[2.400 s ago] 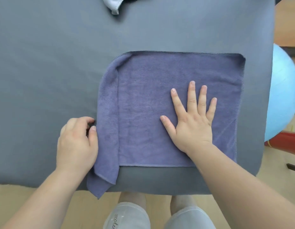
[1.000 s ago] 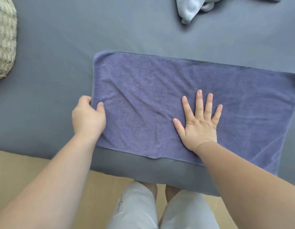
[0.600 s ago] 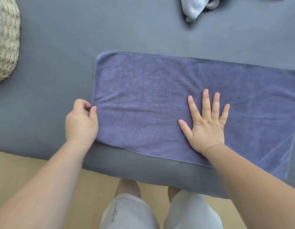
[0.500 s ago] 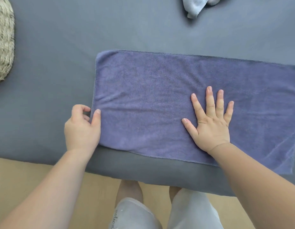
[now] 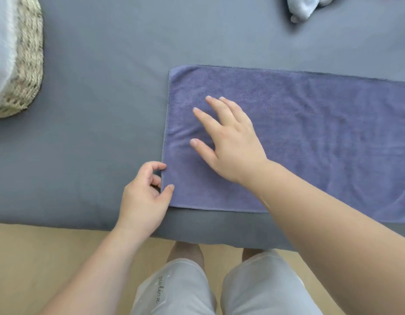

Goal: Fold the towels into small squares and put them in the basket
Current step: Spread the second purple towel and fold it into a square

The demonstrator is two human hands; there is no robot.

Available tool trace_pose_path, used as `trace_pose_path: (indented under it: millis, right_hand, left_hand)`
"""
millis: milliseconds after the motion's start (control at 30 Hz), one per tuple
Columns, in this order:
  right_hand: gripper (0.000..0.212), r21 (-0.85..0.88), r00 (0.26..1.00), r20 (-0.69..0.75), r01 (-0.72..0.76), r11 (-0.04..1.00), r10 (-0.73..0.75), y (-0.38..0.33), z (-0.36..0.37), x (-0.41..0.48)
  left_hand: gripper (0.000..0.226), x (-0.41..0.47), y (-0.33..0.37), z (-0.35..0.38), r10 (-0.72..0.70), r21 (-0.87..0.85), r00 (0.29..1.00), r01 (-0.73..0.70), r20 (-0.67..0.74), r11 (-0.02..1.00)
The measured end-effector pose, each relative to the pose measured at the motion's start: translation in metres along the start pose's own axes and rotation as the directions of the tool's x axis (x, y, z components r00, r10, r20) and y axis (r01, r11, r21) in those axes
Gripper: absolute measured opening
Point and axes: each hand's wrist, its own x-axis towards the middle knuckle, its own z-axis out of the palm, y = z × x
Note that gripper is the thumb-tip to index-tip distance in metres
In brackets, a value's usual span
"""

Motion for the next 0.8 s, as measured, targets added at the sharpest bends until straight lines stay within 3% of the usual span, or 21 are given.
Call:
trace_pose_path:
  millis: [100, 233, 433, 533, 633, 800]
  right_hand:
    - [0.063, -0.044, 0.998, 0.047, -0.027, 0.999, 0.029, -0.033, 0.004, 0.05]
    - [0.059, -0.238, 0.989, 0.11, -0.068, 0.969, 0.096, -0.048, 0.01, 0.089]
    - [0.056, -0.327, 0.989, 0.052, -0.112, 0.938, 0.136, -0.05, 0.022, 0.096]
    - [0.042, -0.17, 0.99, -0.028, -0.143, 0.975, 0.141, -0.045, 0.017, 0.095]
    - [0.035, 0.174, 0.979, -0.027, -0.195, 0.965, 0.202, -0.039, 0.008, 0.094]
    - [0.038, 0.635, 0.919, 0.051, -0.332, 0.697, 0.391, -0.028, -0.017, 0.084]
  left_hand:
    - [0.039, 0.002, -0.005, -0.008, -0.013, 0.047, 0.999, 0.015, -0.037, 0.999]
    - [0.034, 0.006, -0.011, -0.013, -0.074, 0.034, 0.997, 0.074, -0.002, 0.997]
    - [0.02, 0.012, -0.01, -0.011, -0.019, 0.182, 1.0, 0.017, 0.004, 0.983]
    - [0.021, 0.012, -0.011, -0.007, 0.06, 0.268, 0.998, -0.057, -0.002, 0.962]
    - [0.023, 0.009, -0.009, -0.008, 0.094, 0.259, 0.996, -0.093, 0.009, 0.961]
    - [0.021, -0.004, 0.011, -0.008, 0.091, 0.192, 0.995, -0.098, 0.046, 0.977]
